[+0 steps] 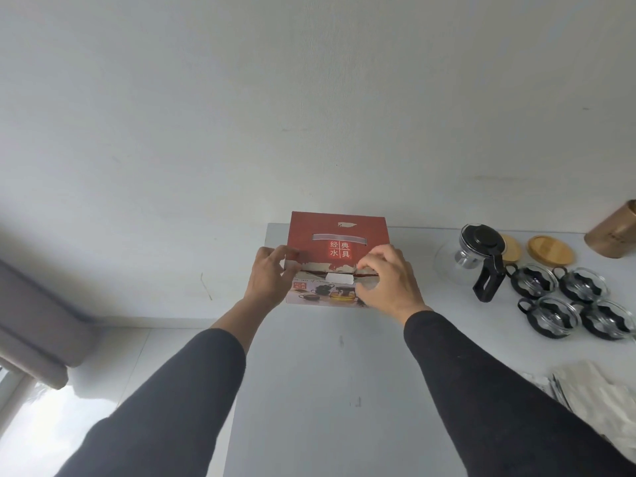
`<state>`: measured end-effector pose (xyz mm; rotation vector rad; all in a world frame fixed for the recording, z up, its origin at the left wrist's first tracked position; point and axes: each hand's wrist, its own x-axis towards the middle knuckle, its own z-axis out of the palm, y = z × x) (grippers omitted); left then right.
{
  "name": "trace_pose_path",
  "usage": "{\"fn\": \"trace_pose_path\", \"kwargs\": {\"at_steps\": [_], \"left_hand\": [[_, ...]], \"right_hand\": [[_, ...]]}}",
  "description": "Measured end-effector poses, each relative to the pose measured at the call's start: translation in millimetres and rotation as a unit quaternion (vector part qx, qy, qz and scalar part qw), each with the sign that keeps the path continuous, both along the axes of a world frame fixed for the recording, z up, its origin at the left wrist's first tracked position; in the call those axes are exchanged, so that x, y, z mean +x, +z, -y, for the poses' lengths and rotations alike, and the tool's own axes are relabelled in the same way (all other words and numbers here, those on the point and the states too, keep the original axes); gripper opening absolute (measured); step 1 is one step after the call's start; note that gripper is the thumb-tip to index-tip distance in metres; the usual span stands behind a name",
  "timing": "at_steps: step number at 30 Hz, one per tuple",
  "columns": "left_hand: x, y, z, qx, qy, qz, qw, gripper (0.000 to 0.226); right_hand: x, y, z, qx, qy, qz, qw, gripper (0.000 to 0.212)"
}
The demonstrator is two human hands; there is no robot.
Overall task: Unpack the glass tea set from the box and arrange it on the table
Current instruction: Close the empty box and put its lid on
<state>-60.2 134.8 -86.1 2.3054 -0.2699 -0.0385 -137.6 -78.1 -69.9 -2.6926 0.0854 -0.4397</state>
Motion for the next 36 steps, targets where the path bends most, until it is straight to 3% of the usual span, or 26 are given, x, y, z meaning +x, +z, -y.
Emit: {"fn": "trace_pose_path", "kwargs": {"at_steps": [6,20,36], "left_hand": [[5,-3,-2,-0.008,-0.011,-0.007,1.0,0.029],[13,-6,-6,-0.008,-0.034,-0.009,0.999,0.035],[11,-4,-6,-0.017,-0.036,-0.012,0.999,0.033]], "right_hand": [[5,-14,-10,-0.06,0.091,0.021,0.994,0.011],[15,-9,-15,-0.087,0.087,0.037,0.992,0.029],[13,-20,-18,-0.185,0.119,0.13,0.967,0.021]]}}
